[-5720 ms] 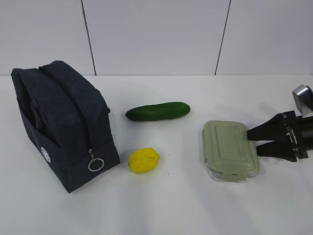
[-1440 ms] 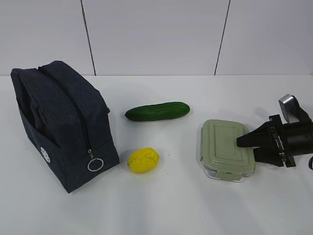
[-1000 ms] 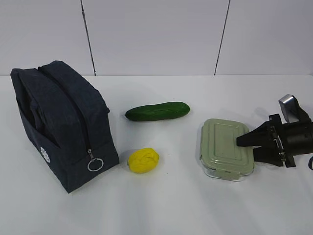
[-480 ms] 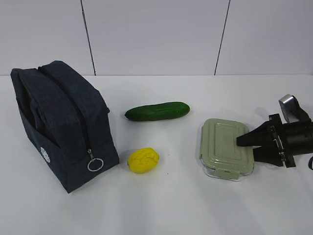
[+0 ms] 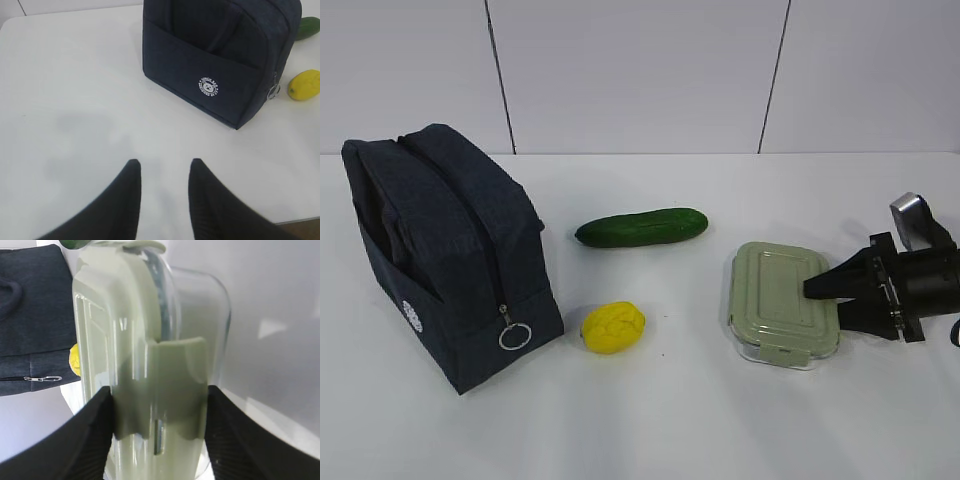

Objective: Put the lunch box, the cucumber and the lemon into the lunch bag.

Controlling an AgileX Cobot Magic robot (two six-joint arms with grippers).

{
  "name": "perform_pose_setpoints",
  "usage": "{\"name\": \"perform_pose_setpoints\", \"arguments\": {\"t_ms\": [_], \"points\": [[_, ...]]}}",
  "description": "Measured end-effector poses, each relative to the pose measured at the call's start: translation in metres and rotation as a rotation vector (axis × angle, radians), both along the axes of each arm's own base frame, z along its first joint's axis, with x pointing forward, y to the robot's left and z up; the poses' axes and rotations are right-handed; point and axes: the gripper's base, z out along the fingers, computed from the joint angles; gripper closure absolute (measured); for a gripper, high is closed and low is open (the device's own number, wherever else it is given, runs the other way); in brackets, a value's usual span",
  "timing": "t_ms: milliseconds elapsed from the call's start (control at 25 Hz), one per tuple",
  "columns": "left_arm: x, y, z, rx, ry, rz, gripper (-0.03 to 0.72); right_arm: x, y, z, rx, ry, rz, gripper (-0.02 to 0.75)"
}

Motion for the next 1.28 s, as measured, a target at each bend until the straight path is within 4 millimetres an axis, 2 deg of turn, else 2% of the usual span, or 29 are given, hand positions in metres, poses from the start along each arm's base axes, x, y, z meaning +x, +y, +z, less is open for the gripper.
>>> {"name": "perform_pose_setpoints", "arguments": {"t_ms": [1280], "points": [[0.0000, 0.0000, 0.0000, 0.000, 0.000, 0.000, 0.449, 0.0000, 0.0000, 0.0000, 0.005, 0.017, -0.009, 0.337]]}}
